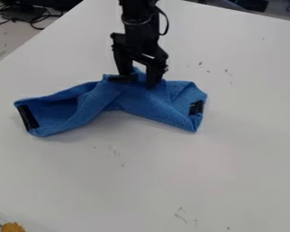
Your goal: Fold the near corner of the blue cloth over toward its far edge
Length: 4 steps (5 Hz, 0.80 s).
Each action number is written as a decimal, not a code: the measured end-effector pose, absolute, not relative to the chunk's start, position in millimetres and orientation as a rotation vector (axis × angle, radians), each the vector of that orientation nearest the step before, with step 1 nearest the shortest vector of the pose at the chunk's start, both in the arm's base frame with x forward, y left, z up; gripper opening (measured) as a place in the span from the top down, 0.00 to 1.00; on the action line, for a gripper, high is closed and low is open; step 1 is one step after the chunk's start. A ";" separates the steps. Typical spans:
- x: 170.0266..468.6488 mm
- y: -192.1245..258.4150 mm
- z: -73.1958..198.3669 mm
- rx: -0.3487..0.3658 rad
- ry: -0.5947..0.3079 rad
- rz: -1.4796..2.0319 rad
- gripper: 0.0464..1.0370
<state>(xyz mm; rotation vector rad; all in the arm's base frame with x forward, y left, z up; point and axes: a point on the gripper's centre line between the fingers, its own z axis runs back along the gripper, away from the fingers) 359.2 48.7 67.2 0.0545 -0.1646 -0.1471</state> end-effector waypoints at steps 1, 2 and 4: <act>356.8 36.1 90.1 0.098 -0.213 -0.125 0.04; 345.4 29.7 90.9 0.097 -0.219 -0.096 0.04; 339.7 28.2 86.2 0.087 -0.204 -0.094 0.04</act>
